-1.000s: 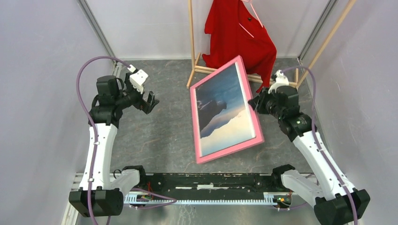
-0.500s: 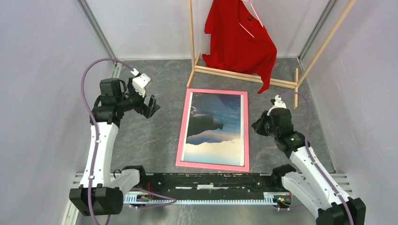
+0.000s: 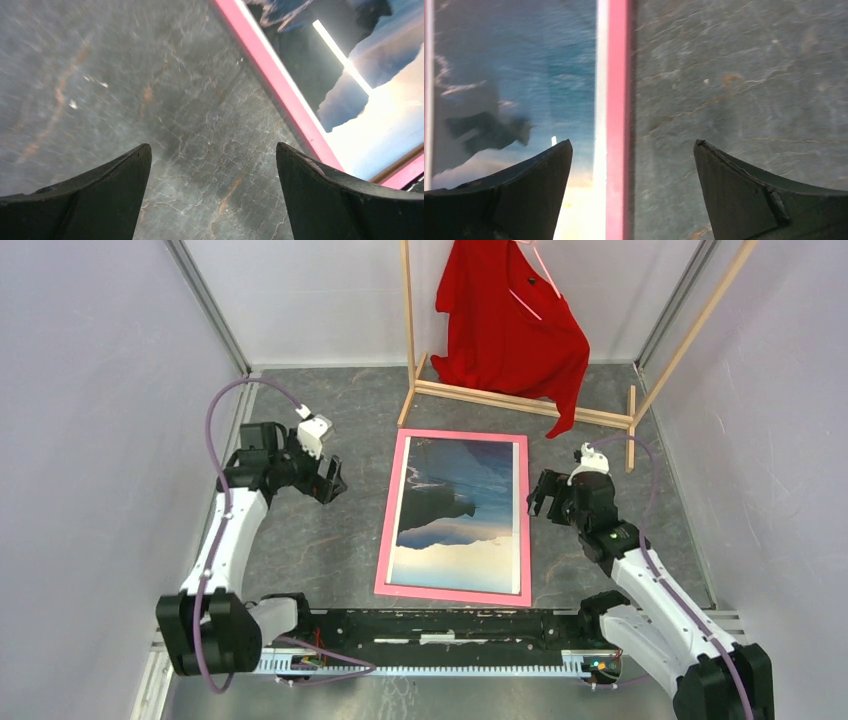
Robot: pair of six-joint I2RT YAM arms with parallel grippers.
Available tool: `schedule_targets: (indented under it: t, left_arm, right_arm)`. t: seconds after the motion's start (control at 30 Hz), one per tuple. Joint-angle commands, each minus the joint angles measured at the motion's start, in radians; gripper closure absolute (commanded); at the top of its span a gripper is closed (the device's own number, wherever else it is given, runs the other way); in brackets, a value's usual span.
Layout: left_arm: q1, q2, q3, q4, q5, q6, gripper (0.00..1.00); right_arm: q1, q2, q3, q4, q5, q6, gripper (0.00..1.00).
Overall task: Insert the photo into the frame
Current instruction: Turn over the photo frame at the center of the board, then reset both arms
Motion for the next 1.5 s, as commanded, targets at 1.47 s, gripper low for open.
schedule_targets:
  t: [1.47]
  left_arm:
    - [-0.022,0.412,-0.731,1.89,-0.355,-0.477,0.0]
  right_arm:
    - [-0.134,0.567,-0.57,1.725,0.376,-0.677,0.02]
